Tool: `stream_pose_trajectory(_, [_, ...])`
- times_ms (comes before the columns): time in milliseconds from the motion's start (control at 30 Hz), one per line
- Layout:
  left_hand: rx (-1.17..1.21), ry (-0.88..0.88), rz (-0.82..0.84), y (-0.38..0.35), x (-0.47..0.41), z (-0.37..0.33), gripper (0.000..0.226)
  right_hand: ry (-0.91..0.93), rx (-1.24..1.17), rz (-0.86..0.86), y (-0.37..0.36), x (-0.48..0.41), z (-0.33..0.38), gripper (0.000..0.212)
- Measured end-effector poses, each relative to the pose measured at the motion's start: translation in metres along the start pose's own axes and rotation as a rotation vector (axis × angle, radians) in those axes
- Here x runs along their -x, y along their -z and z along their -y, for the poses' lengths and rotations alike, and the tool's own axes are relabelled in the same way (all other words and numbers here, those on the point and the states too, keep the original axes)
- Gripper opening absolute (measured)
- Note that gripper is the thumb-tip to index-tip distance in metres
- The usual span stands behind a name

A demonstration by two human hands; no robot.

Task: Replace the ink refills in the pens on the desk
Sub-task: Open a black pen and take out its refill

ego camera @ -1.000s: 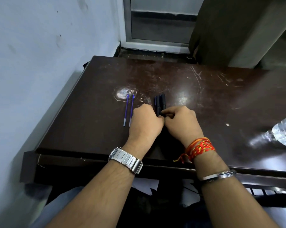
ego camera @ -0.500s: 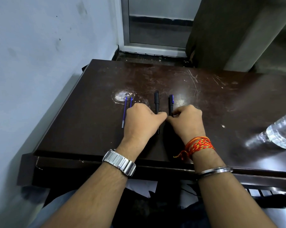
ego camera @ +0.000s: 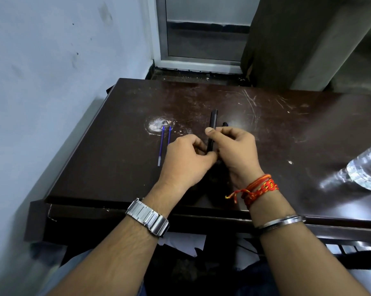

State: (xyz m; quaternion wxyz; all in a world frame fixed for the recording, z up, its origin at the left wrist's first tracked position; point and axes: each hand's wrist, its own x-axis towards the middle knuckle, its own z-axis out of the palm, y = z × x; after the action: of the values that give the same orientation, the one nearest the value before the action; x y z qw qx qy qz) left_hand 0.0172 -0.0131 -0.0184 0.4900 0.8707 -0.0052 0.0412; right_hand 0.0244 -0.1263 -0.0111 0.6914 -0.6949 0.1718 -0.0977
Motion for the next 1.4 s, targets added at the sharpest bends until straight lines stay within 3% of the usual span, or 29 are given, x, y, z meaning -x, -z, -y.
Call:
stream_pose_trajectory(100, [0.263, 0.140, 0.035, -0.005, 0.000, -0.005, 0.013, -0.114, -0.092, 0.096, -0.005, 0.003, 0.001, 0.009])
stream_pose_trajectory(200, [0.610, 0.312, 0.084, -0.007, 0.001, -0.010, 0.013, -0.167, -0.138, 0.147, -0.010, 0.007, 0.000, 0.020])
stream_pose_trajectory(300, [0.539, 0.328, 0.060, -0.006, 0.002, -0.010, 0.014, -0.131, -0.162, 0.177, -0.013, 0.007, -0.004, 0.022])
stream_pose_trajectory(433, [0.373, 0.195, 0.052, -0.009, 0.009, -0.012, 0.034, -0.082, -0.120, 0.220, -0.013, 0.004, -0.003, 0.032])
stream_pose_trajectory(533, [0.311, 0.156, 0.043, -0.012, 0.013, -0.012, 0.032, -0.079, -0.106, 0.209, -0.014, 0.004, -0.002, 0.030])
stream_pose_trajectory(767, [0.637, 0.270, 0.095, -0.015, 0.017, -0.025, 0.025, -0.064, -0.151, 0.121, -0.016, 0.003, 0.004, 0.030])
stream_pose_trajectory(900, [0.521, 0.238, 0.142, -0.014, 0.018, -0.021, 0.021, -0.028, -0.258, 0.064, -0.011, -0.002, 0.011, 0.028])
stream_pose_trajectory(967, [0.501, 0.345, 0.138, -0.013, 0.017, -0.017, 0.016, 0.029, -0.141, -0.032, 0.000, -0.009, 0.012, 0.030])
stream_pose_trajectory(1033, [0.566, 0.445, 0.118, -0.010, 0.016, -0.014, 0.012, 0.092, 0.171, -0.105, 0.016, -0.020, 0.008, 0.036])
stream_pose_trajectory(1133, [0.567, 0.403, 0.116, -0.009, 0.015, -0.011, 0.013, 0.047, 0.526, -0.137, 0.038, -0.030, 0.001, 0.028])
stream_pose_trajectory(1267, [0.588, 0.369, 0.082, -0.010, 0.015, -0.009, 0.011, 0.049, 0.668, -0.263, 0.044, -0.032, -0.003, 0.028])
stream_pose_trajectory(1400, [0.507, 0.307, 0.046, -0.010, 0.015, -0.004, 0.016, 0.039, 0.704, -0.249, 0.040, -0.032, -0.007, 0.025])
